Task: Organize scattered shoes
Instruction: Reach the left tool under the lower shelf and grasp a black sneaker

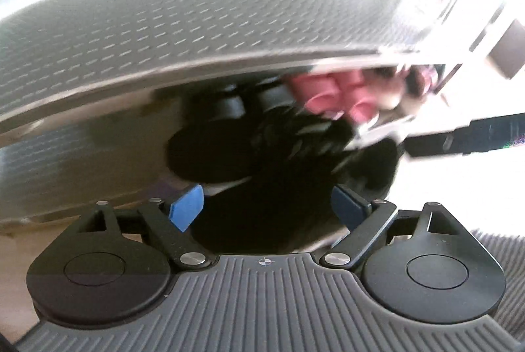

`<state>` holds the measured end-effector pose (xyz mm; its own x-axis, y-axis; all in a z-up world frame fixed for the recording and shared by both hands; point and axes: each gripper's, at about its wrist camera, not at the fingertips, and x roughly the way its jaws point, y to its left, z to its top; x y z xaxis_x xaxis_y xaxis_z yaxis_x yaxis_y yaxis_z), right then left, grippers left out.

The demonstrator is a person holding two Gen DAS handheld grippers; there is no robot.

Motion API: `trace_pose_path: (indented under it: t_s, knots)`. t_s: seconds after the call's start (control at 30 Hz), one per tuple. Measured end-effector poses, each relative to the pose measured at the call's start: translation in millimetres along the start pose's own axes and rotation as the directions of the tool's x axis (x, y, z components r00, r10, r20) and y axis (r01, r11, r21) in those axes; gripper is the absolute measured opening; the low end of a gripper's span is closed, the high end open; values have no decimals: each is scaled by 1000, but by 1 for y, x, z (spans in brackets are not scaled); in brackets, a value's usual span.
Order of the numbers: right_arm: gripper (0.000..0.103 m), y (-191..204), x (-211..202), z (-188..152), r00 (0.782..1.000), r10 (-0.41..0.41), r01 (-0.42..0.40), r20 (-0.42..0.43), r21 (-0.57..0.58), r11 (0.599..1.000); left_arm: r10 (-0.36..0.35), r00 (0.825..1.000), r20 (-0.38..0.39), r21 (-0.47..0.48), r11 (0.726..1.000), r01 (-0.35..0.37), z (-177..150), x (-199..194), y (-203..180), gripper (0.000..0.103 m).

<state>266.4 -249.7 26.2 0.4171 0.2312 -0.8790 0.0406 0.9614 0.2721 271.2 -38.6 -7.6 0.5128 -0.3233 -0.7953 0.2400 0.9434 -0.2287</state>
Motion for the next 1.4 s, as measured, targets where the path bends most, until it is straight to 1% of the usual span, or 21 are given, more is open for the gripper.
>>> trace_pose_path:
  t_s: [0.1,0.2,0.37,0.43,0.5,0.6,0.63,0.67,0.8,0.83,0.87,0.97,1.03,1.1,1.13,1.17,1.2,1.23,1.27,1.3,1.4]
  knots:
    - [65,-12,-3,4,1000,-16,15,14,64,998,1,1000,19,72,997,-3,10,17,-13,91]
    - [73,-19,-6,5,999,-42,40,27,93,995,15,1000,10,147,989,-16,14,34,-21,91]
    - [78,-25,-8,4,999,-40,37,25,109,993,2,998,-64,312,950,19,7,67,-41,78]
    - [80,-25,-8,4,999,-37,35,23,114,993,-11,999,-47,339,940,26,0,71,-48,76]
    - [83,-24,-8,4,999,-32,29,22,119,992,0,1000,-18,377,926,7,-5,72,-56,71]
    - [83,-22,-7,5,999,-22,18,28,129,992,19,1000,18,366,930,-24,-4,66,-59,49]
    - [83,-21,-8,5,999,-22,18,32,128,992,13,999,31,348,937,-23,-2,59,-58,25]
    - [83,-20,-9,6,999,-24,19,37,128,992,9,999,46,332,943,-24,0,50,-56,17]
    - [83,-19,-10,6,997,-34,25,64,137,990,-38,999,25,261,965,30,-1,26,-45,14]
    - [83,-19,-10,6,997,-32,22,70,141,990,-41,999,19,243,969,35,-3,19,-41,11]
    - [83,-17,-10,5,997,-27,16,77,145,989,-48,999,18,221,974,43,-4,10,-35,0]
    - [83,-11,-9,3,995,-11,-2,95,132,991,-75,994,83,179,982,59,1,-24,-25,0]
    - [83,-4,-7,1,995,-8,-2,98,108,994,-69,990,126,184,982,45,3,-49,-22,0]
    - [83,3,-3,0,996,-4,-3,90,85,996,-47,989,139,183,983,21,1,-65,-16,0]
    - [83,6,-1,-1,997,-1,-5,83,81,997,-18,989,146,174,985,-8,-2,-67,-9,5]
    - [83,8,1,-2,997,1,-7,77,79,997,17,990,139,168,985,-41,-6,-65,0,14]
    - [83,10,3,-3,997,3,-9,71,78,997,37,992,122,167,984,-57,-9,-61,6,17]
    - [83,12,4,-4,998,5,-10,67,77,997,55,995,82,164,984,-68,-11,-54,12,31]
    - [83,14,5,-4,998,7,-12,63,75,997,61,997,36,164,984,-66,-11,-46,16,46]
    - [83,16,7,-5,998,10,-14,59,73,997,53,999,12,168,984,-54,-10,-40,15,51]
    - [83,20,9,-5,999,10,-13,52,58,998,12,1000,14,232,973,-15,-7,-32,1,65]
